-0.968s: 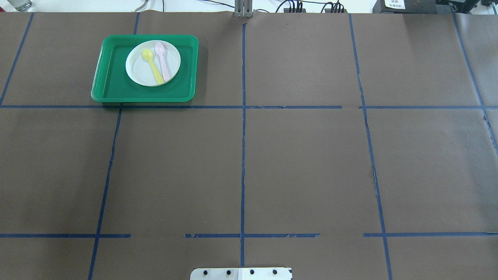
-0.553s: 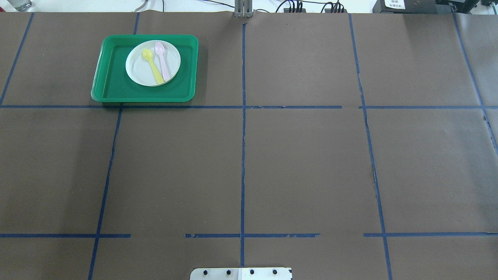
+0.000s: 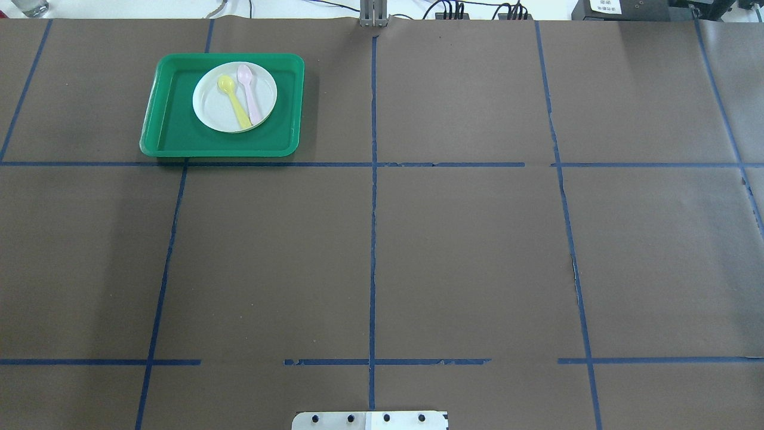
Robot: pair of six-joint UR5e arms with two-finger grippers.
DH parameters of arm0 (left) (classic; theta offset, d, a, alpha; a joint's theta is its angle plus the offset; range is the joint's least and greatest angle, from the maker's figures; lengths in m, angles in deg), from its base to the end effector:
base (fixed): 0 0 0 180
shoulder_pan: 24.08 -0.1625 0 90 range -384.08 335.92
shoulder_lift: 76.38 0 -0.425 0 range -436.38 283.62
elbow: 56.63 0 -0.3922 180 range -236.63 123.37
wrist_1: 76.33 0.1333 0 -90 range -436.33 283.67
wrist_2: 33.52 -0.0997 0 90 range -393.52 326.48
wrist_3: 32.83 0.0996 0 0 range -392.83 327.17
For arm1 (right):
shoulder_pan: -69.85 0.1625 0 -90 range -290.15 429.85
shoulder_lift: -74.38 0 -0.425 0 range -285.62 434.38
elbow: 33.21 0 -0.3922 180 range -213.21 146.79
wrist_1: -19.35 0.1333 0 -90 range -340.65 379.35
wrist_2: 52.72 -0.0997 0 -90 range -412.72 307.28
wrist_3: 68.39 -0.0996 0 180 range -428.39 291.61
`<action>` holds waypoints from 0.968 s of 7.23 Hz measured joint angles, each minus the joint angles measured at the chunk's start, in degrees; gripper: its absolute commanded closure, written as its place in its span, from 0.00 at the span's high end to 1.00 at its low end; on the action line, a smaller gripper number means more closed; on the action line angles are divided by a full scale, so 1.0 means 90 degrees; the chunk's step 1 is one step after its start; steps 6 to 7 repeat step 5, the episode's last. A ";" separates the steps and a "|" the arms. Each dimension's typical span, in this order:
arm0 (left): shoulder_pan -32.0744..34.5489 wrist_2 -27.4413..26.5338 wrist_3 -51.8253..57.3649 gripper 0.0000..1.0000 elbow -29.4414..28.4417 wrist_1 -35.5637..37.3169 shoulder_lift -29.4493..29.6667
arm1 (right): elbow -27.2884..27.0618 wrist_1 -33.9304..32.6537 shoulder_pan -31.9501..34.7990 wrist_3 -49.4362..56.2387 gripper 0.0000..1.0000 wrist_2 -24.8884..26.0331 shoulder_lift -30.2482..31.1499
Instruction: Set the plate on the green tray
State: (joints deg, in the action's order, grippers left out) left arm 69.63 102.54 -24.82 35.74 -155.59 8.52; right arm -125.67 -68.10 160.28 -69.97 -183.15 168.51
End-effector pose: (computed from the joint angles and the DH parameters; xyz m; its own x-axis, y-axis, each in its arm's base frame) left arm -0.0896 -0.4299 0.6949 0.6837 -0.0750 -0.7259 -0.0327 0.9906 -0.1331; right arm 0.0722 -0.4617 0.6721 0.7608 0.0233 0.6486 -0.0285 0.9996 -0.0025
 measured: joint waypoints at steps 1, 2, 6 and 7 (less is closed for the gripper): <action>0.0016 0.0000 0.0000 1.00 -0.0009 -0.0002 0.0000 | 0.0000 0.0000 0.0000 0.0000 1.00 0.0000 0.0000; 0.0021 0.0000 0.0001 1.00 -0.0017 -0.0005 0.0000 | 0.0000 0.0000 0.0000 0.0000 1.00 0.0000 0.0000; 0.0026 -0.0015 0.0015 1.00 -0.0045 -0.0018 0.0000 | 0.0000 0.0000 0.0000 0.0000 1.00 0.0000 0.0000; 0.0026 -0.0015 0.0015 1.00 -0.0045 -0.0018 0.0000 | 0.0000 0.0000 0.0000 0.0000 1.00 0.0000 0.0000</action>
